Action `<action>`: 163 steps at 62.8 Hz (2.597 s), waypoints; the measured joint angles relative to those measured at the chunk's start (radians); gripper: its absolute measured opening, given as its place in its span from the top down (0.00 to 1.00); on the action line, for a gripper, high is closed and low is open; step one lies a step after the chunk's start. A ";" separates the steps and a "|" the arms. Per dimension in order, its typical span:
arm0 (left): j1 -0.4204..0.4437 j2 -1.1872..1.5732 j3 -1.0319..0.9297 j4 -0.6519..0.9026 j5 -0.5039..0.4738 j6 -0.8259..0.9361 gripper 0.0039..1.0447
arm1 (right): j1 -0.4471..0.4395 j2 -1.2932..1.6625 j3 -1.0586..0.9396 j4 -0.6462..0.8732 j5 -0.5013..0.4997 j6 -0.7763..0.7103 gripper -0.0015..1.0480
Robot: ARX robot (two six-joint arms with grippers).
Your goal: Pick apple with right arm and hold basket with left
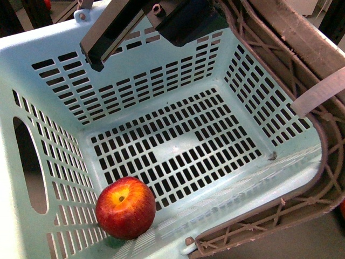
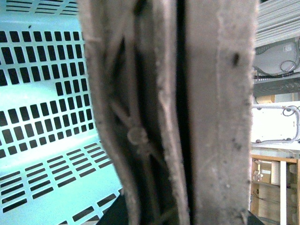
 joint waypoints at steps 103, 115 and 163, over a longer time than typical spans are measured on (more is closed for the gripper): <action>0.331 -0.051 -0.137 0.187 -0.266 -0.380 0.86 | 0.000 -0.195 0.000 -0.200 0.001 0.000 0.08; 0.486 -0.001 -0.137 0.164 -0.280 -0.441 0.86 | 0.000 -0.195 0.000 -0.200 0.001 0.000 0.08; 0.589 0.313 -0.101 0.213 -0.222 -0.495 0.86 | 0.000 -0.195 0.000 -0.200 0.001 0.000 0.08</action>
